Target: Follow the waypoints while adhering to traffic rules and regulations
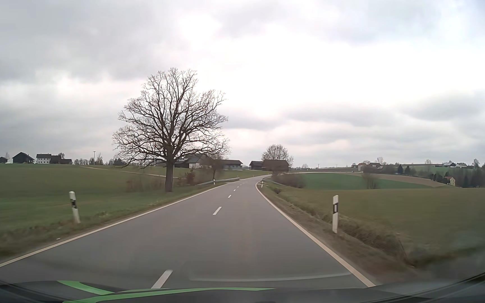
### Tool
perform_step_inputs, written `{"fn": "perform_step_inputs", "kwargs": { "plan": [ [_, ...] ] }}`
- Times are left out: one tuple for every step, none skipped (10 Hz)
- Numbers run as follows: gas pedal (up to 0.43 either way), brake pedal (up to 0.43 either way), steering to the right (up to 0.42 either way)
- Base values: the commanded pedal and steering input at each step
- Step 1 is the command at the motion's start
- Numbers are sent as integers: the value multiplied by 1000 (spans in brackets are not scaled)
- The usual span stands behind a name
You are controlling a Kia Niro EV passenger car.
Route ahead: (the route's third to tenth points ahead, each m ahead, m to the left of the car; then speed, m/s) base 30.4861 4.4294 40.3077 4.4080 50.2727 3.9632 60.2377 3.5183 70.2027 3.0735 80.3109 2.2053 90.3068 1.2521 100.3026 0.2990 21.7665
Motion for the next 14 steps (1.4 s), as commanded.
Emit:
{"fn": "perform_step_inputs", "kwargs": {
  "plan": [
    [39, 0, 3],
    [28, 0, 3],
    [28, 0, 2],
    [28, 0, 3],
    [28, 0, 3],
    [28, 0, 3],
    [28, 0, 3],
    [28, 0, 3],
    [28, 0, 3],
    [28, 0, 2],
    [28, 0, 3],
    [28, 0, 3],
    [28, 0, 3],
    [28, 0, 2]
  ]
}}
